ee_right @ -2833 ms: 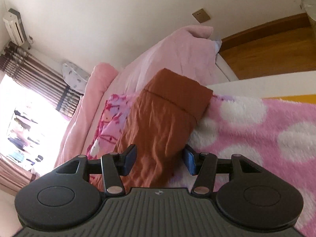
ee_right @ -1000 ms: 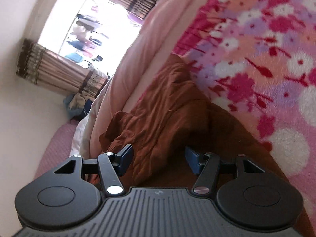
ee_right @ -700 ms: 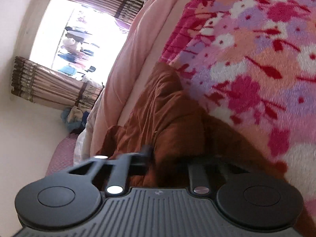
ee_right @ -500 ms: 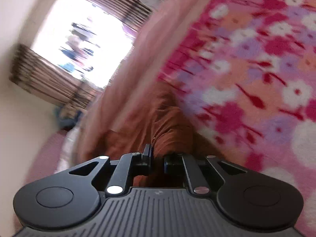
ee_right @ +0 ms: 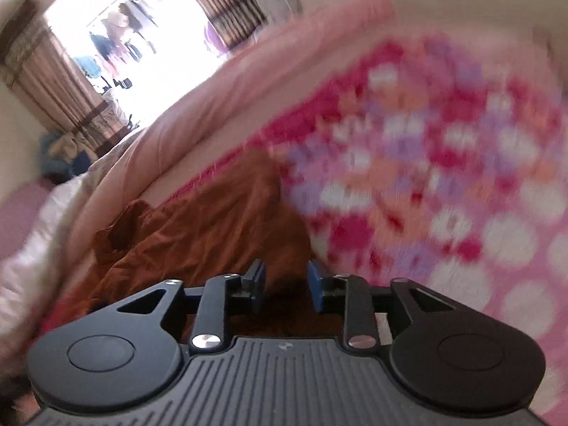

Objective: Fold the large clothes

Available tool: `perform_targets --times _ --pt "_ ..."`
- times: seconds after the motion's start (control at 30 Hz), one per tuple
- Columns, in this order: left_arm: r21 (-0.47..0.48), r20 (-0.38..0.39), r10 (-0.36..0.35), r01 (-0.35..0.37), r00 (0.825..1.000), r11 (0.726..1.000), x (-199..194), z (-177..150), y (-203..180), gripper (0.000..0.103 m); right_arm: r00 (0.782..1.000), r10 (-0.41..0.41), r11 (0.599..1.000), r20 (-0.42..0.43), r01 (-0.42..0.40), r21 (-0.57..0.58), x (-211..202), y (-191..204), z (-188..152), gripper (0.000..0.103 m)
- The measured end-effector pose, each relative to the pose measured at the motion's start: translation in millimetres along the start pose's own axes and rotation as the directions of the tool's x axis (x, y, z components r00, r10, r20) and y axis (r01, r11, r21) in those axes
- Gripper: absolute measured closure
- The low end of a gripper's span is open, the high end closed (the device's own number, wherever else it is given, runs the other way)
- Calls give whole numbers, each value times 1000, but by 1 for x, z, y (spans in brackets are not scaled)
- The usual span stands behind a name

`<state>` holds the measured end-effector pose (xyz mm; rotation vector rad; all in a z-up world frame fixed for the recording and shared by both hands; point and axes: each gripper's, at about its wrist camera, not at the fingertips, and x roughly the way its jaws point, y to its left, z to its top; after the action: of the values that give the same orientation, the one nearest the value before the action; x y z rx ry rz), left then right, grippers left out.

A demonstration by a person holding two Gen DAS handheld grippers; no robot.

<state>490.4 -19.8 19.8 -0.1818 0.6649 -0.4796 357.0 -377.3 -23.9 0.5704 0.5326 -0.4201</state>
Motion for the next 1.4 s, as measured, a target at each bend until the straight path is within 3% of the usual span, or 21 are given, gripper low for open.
perform_targets --times 0.07,0.13,0.2,0.3,0.5,0.57,0.63,0.77,0.97,1.07,1.27,1.4 --pt "5 12 -28 28 1000 1000 4 3 -7 46 997 0 995 74 7 -99 -7 21 1 61" --pt "13 19 -46 46 999 999 16 4 -17 46 992 50 983 113 -29 -181 -7 40 -1 59" --pt "33 20 -50 50 999 998 32 4 -29 46 989 107 970 103 -81 -230 2 54 -4 59" --pt "65 -11 13 -13 1000 998 55 1 -38 46 992 97 965 86 -73 -254 26 62 -5 59" --pt "53 -105 44 -39 993 998 99 -13 -25 44 1000 1 975 12 2 -224 72 49 -13 60" --pt "19 -96 42 -40 994 999 107 -19 -18 43 1000 -15 976 -18 11 -216 84 39 -19 71" --pt "32 -88 49 -46 995 998 108 -20 -20 43 1000 -5 978 -23 0 -207 89 32 -24 74" --pt "40 -88 58 -55 994 998 98 -8 -29 45 1000 1 977 -26 -6 -213 81 34 -20 73" --pt "26 19 49 -50 999 998 83 28 -33 45 998 42 973 52 -29 -229 70 49 5 66" --pt "18 13 40 -40 999 999 96 35 -34 45 997 44 973 61 -29 -229 80 53 13 66" --pt "7 -61 81 -81 995 997 132 25 -27 45 1000 -1 981 -25 -4 -196 118 46 10 67" --pt "-6 -72 95 -95 993 995 146 19 -19 43 999 4 986 -42 -11 -168 130 37 2 67"
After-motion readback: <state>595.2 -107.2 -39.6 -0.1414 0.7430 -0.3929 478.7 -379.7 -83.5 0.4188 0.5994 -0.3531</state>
